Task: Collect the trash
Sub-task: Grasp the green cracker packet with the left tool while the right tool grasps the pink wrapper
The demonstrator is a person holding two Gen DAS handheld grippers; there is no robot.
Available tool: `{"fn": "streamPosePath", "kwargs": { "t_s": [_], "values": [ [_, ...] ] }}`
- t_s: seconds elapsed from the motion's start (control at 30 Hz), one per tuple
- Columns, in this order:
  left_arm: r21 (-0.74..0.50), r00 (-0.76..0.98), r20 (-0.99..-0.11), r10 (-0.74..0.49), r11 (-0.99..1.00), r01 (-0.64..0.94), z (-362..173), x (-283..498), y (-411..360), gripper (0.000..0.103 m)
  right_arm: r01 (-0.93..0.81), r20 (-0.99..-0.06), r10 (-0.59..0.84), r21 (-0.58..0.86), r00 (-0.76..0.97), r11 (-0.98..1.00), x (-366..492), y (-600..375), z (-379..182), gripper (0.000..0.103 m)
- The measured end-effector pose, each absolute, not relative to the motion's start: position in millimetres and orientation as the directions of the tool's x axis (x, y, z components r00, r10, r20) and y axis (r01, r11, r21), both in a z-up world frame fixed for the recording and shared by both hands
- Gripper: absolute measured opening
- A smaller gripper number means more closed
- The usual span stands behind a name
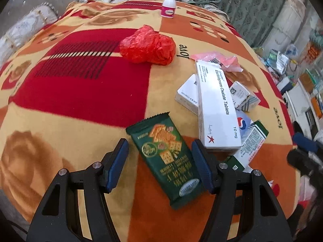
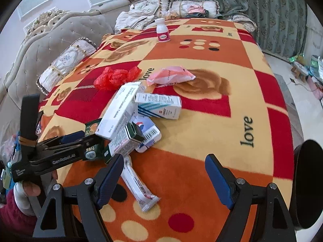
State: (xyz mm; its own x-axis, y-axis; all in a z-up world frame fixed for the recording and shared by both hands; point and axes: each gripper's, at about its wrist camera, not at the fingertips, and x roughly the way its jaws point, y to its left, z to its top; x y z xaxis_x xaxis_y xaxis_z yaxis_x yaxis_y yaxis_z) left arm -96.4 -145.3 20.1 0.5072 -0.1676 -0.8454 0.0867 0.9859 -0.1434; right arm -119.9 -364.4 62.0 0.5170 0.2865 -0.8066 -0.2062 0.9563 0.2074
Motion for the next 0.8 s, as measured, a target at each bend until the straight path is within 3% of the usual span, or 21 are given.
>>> {"fn": "streamPosePath", "kwargs": {
  "t_s": [0.1,0.53,0.8],
  "values": [
    [-0.137,0.509,-0.841,-0.182,0.983,0.126,20.3,-98.3,-143.5,0.053,-0.221,-0.8,0.291,0.202,0.525,0.954,-111.1,-360.5,66.1,0.081],
    [-0.213,0.5,-0.837,-0.221,0.974,0.075,30.1,-87.7,-99.5,0.036,-0.218,-0.782,0.281,0.188,0.556,0.957,-7.7,-348.1,73.4,0.08],
    [-0.255,0.475,-0.843,-0.253,0.965,0.06,23.4,-79.9,-99.8,0.038,-0.224,-0.847,0.21,0.111,0.489,0.968,67.4,-338.6,37.9,0.081]
  ]
}}
